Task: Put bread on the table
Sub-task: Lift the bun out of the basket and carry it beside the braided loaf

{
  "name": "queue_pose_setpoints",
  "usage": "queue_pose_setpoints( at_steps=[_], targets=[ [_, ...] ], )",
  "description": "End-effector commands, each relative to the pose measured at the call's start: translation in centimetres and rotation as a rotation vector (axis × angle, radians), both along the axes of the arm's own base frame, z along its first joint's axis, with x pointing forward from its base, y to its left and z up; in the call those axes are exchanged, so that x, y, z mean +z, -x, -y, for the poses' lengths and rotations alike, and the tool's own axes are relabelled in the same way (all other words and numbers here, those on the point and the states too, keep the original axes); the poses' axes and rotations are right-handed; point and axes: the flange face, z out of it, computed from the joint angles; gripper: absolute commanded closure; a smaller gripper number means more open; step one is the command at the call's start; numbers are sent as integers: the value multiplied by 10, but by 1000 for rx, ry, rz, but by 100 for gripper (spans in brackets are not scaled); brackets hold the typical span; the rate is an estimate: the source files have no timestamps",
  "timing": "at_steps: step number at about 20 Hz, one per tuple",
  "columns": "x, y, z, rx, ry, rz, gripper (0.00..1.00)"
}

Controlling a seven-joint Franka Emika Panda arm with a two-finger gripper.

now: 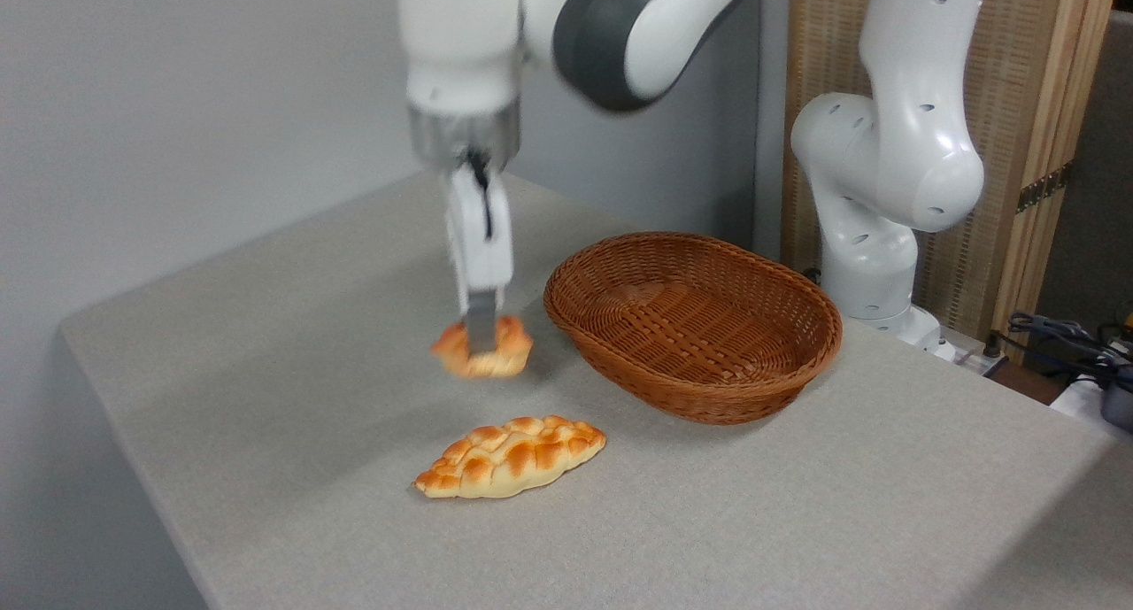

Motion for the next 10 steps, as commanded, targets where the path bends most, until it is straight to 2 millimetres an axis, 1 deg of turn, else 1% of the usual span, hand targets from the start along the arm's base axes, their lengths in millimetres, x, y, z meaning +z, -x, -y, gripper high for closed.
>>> queue_pose_setpoints(
  at_steps=[1,3,4,7,10],
  targets=[
    [-33,-25,14,30,1,-9,0],
    [-46,-27,31,25,-2,-22,0],
    [-46,-27,33,41,20,-24,0],
    [-42,-28,40,120,165,-49,0],
    [-41,-27,40,130,181,-54,0]
  ],
)
